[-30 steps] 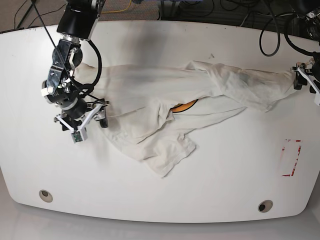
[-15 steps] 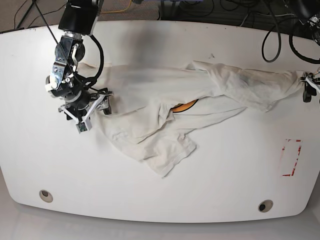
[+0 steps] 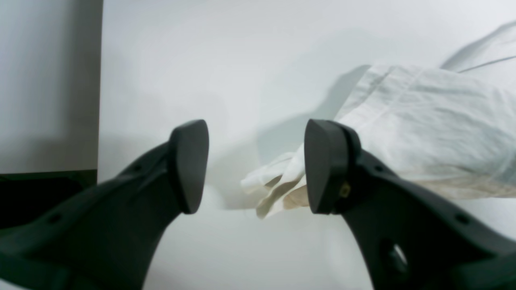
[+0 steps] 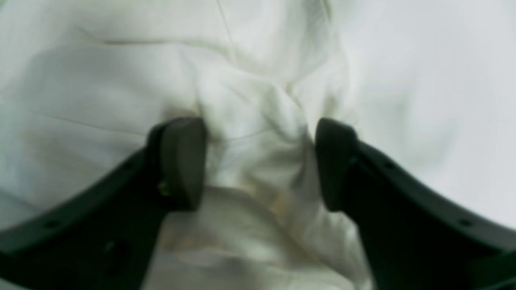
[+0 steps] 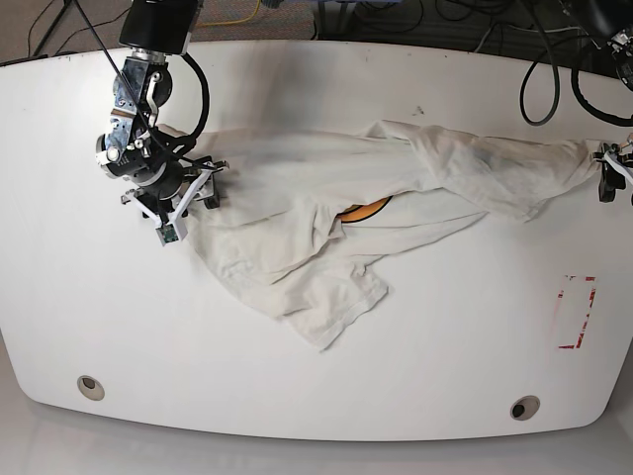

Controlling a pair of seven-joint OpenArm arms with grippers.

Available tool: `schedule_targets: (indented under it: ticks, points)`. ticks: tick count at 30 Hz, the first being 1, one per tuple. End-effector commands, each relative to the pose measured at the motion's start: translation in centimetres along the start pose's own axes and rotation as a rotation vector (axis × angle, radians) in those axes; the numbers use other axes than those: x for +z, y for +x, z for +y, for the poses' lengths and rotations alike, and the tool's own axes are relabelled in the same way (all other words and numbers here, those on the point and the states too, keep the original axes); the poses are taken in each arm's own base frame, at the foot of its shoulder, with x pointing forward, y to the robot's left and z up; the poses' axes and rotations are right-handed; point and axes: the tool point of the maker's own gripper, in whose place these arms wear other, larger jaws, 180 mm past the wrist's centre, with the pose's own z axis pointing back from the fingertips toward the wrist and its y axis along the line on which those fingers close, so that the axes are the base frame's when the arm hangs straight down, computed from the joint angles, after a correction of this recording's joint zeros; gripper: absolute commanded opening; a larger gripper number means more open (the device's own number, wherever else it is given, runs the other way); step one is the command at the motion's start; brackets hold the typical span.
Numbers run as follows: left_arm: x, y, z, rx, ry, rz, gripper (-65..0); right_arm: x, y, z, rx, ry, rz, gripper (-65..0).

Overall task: Layout the t-shirt on the table in an organized manner, then fold the t-shirt properly
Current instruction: 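Move the open right gripper onto the shirt's bunched edge and pinch it, then move the left gripper onto the shirt's opposite edge and pinch it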

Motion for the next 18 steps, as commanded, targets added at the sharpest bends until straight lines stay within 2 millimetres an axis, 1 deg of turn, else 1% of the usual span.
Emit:
schedule_targets:
  ticks: [1,4,5,7,9,13,16,17,18]
  points:
    - [0.6,1.4,0.6,-0.020,0.015,-0.042,-30.4,0.4,1.7,-0.2,0.012,-0.003,-0.055,-46.5]
    - [0.6,1.4,0.6,-0.020,0.015,-0.042,-30.4,0.4,1.8,-0.3,0.013,-0.004,-0.058,-61.8]
    - [0.6,1.4,0.6,-0.020,0.015,-0.042,-30.4,0.4,1.8,-0.3,0.013,-0.004,-0.058,-65.0]
    - [0.6,1.4,0.6,-0.020,0.015,-0.042,-30.4,0.4,1.9,-0.3,0.013,-0.004,-0.059,-65.0]
    - [0.6,1.4,0.6,-0.020,0.015,-0.042,-30.4,0.5,1.9,-0.3,0.014,-0.005,-0.061,-63.4]
    - [0.5,1.4,0.6,-0.019,0.014,-0.041,-30.4,1.1,2.5,-0.2,0.030,-0.015,-0.080,-65.0]
    - [0.5,1.4,0.6,-0.019,0.014,-0.041,-30.4,2.1,3.0,0.1,0.051,-0.027,-0.107,-65.0]
    - [0.5,1.4,0.6,-0.019,0.014,-0.041,-30.4,2.2,3.2,0.3,0.052,-0.026,-0.116,-65.0]
    - [0.5,1.4,0.6,-0.019,0.014,-0.041,-30.4,2.8,3.7,0.7,0.060,-0.029,-0.137,-65.0]
